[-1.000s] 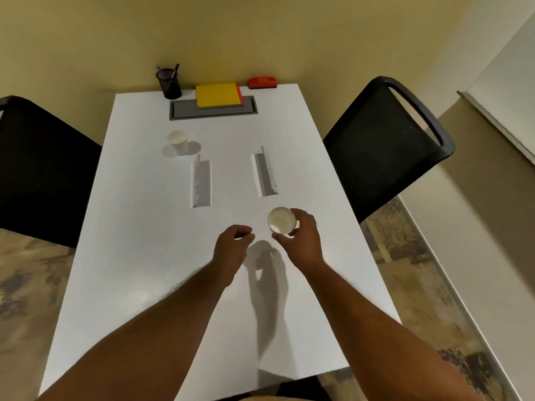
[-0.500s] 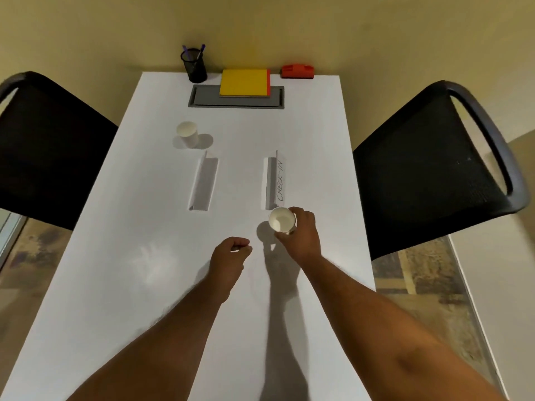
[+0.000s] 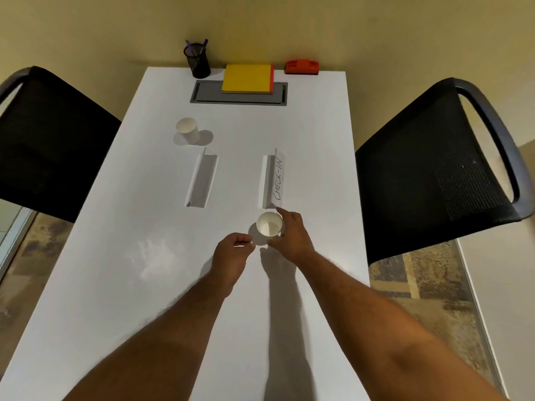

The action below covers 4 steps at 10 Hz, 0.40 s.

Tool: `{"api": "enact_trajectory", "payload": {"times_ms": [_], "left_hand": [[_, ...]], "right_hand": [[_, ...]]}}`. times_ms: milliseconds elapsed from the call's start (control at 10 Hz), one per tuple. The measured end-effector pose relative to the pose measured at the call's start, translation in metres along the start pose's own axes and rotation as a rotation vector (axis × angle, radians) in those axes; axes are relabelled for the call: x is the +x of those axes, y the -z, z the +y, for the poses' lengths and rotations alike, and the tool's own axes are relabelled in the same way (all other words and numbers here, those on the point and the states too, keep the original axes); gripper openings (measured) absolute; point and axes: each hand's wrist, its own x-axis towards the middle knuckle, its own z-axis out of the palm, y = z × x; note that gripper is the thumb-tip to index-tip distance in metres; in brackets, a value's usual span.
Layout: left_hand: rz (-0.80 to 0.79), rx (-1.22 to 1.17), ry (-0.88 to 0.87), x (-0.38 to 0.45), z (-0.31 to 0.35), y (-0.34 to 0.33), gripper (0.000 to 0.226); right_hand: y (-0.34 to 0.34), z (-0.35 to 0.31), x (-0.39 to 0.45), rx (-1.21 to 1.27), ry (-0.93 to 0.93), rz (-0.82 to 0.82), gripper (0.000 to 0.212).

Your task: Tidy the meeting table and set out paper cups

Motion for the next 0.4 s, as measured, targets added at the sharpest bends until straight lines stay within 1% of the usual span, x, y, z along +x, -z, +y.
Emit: {"api": "enact_trajectory", "payload": {"times_ms": [100,200,300,400], "left_hand": [[0.012,0.012,-0.006,-0.003,0.003,0.004,0.018],[0.010,0.013,-0.023,-0.004,0.004,0.007,0.018],[-0.001,0.060,-0.092,-0.007,0.002,0.012,0.018],[0.006,0.168,-0.180,-0.012,0.001,0.014,0.020]], "right_hand": [[0.003,0.001,-0.005,-0.016,-0.033,0.019,0.094],[0.005,-0.001,-0.010,-0.015,-0.028,0.044,0.094],[0.002,-0.002,-0.023,0.010,-0.011,0.074,0.090],[-0.003,-0.002,-0.033,0.010,-0.036,0.085,0.090]]}}
